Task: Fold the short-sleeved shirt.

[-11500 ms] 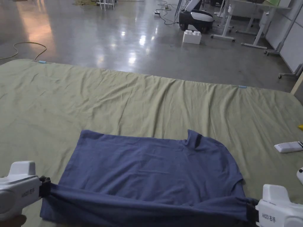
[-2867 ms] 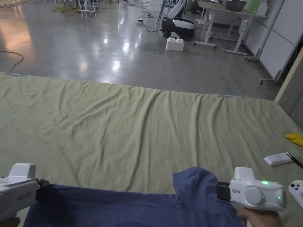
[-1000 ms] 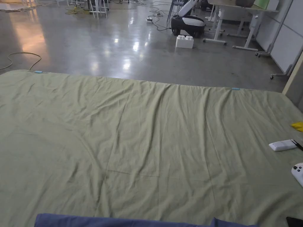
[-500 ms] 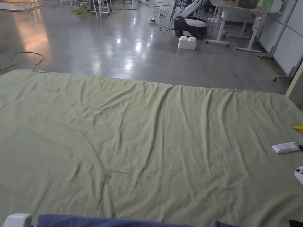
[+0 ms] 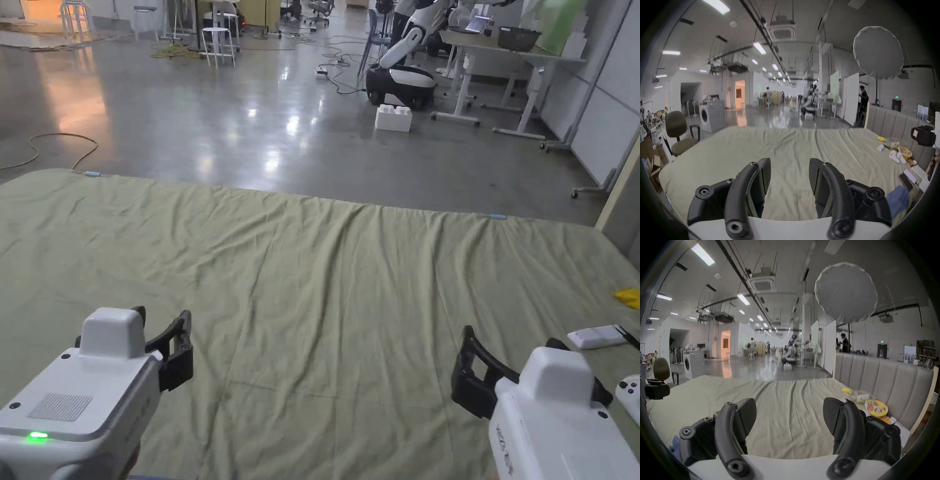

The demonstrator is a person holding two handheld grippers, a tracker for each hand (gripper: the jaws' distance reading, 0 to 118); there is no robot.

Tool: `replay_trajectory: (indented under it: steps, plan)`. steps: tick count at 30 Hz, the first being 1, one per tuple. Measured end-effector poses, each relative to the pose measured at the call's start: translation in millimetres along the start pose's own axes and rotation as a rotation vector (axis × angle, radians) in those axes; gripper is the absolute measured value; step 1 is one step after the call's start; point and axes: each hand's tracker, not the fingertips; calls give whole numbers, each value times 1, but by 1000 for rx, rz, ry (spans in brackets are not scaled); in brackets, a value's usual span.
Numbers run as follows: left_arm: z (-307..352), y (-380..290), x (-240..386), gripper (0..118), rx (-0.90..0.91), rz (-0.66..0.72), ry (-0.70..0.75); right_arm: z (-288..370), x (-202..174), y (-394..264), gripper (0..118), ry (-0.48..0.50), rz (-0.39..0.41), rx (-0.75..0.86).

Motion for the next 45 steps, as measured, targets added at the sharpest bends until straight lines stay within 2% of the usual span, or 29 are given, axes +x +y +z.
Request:
replay_trajectory:
  steps: [2,4,5,6,7,8,16,21,26,31,32,33,36,37,42,45]
  plan:
    - [5,7,9,42,47,-11,11,-2,-6,4,86,3,-9,11]
    - [7,11,16,26,66,-42,14,-3,-10,5,70,26,-29,7]
    - [7,12,20,20,73,-62,23,-3,-14,4,54,25,-23,6]
    - [8,12,22,15,76,-69,24,-3,-17,5,26,28,7,20]
    - [7,12,23,10,80,-74,23,-3,-20,4,10,32,40,27]
    - [8,12,23,9,83,-77,16,-4,-22,2,5,39,30,20]
    - [15,5,13,5,47,-48,16,-1,-28,-4,1,53,23,15]
    - [11,-14,-26,5,-110,54,-30,-1,-28,-2,1,64,31,20]
    - [2,-48,-82,5,-320,69,-65,-5,-23,-10,1,79,44,-16]
    - [1,-80,-138,6,-448,241,-121,-9,-20,-17,1,85,53,-50]
    - [0,-87,-147,10,-478,268,-148,-10,-20,-18,1,86,55,-59]
    - [-1,-94,-156,23,-515,271,-157,-10,-20,-19,1,86,57,-65]
    - [-5,-115,-176,79,-604,305,-172,-11,-19,-23,1,89,60,-81]
    - [-7,-123,-183,87,-641,339,-180,-12,-19,-24,1,91,59,-89]
    - [-22,-174,-213,89,-805,608,-358,-10,-19,-30,1,88,65,-122]
    - [-27,-204,-221,89,-886,750,-414,-8,-19,-35,1,88,89,-135]
